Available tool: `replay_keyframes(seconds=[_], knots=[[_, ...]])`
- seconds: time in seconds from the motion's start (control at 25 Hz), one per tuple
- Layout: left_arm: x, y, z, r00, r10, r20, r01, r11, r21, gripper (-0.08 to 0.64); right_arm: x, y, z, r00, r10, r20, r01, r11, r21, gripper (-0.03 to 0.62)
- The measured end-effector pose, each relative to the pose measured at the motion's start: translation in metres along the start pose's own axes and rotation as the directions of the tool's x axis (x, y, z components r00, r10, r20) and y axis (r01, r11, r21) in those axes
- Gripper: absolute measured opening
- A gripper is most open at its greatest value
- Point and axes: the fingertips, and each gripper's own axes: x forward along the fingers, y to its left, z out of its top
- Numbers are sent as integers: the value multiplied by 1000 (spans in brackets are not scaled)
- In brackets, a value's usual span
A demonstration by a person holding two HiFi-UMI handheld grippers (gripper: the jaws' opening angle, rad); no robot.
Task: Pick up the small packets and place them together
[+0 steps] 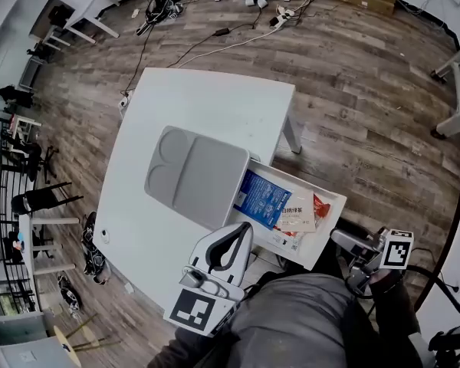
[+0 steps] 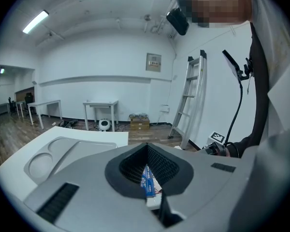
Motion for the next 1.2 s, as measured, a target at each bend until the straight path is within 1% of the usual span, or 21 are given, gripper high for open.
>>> replay_keyframes(seconds=[0.08, 0.16, 0.28, 0.36, 0.44, 0.52, 0.6, 0.68, 0.72, 0.76, 0.84, 0.88, 0.96, 1.04, 1.08, 1.12, 1.2], knots=[[0, 0, 2, 1000, 4, 18, -4, 1000, -9, 2, -17, -4, 13, 997, -59, 44, 60, 998, -26, 341], [-1, -1, 3, 998, 11, 55, -10, 1000, -23, 2, -32, -3, 29, 992, -100, 82, 106, 992, -68, 341], [-12, -5, 3, 994, 11, 110, -7, 999, -38, 2, -44, 14, 37, 987, -114, 113, 129, 981, -142, 341], [-21, -8, 5, 989, 9, 147, -2, 999, -45, 2, -41, 34, 44, 989, -101, 108, 122, 970, -208, 341], [-28, -9, 13, 982, 11, 187, -3, 999, -46, 2, -28, 61, 53, 994, -78, 82, 98, 957, -274, 341], [-35, -7, 23, 975, 21, 222, -12, 999, -46, 2, -7, 89, 60, 998, -58, 37, 67, 940, -334, 341], [-42, -3, 32, 969, 37, 245, -24, 998, -56, 2, 22, 115, 61, 998, -47, -37, 27, 909, -416, 341], [-51, 2, 35, 965, 57, 256, -41, 997, -69, 2, 56, 137, 52, 990, -50, -131, -23, 863, -504, 341], [-55, 7, 34, 964, 71, 258, -52, 996, -78, 2, 73, 142, 44, 982, -66, -177, -43, 834, -550, 341], [-59, 11, 32, 963, 87, 257, -65, 994, -93, 2, 89, 142, 35, 971, -95, -220, -57, 800, -597, 341], [-65, 20, 26, 962, 124, 245, -96, 988, -124, 2, 118, 127, 16, 940, -188, -285, -66, 720, -691, 341], [-68, 25, 22, 961, 144, 234, -114, 984, -138, 2, 129, 115, 6, 919, -245, -309, -66, 675, -734, 341], [-72, 33, 12, 962, 182, 206, -149, 975, -167, 2, 146, 90, -12, 867, -365, -340, -71, 585, -808, 341], [-73, 39, 3, 961, 214, 178, -179, 965, -192, 2, 158, 68, -23, 813, -467, -347, -83, 498, -863, 341], [-73, 41, -1, 960, 227, 165, -192, 960, -203, 2, 163, 58, -27, 790, -506, -347, -92, 462, -882, 341], [-73, 44, -5, 959, 237, 154, -202, 956, -213, 2, 167, 49, -30, 767, -539, -348, -102, 432, -896, 341], [-73, 46, -12, 959, 251, 133, -217, 949, -230, 2, 173, 36, -35, 726, -593, -348, -122, 387, -914, 341]])
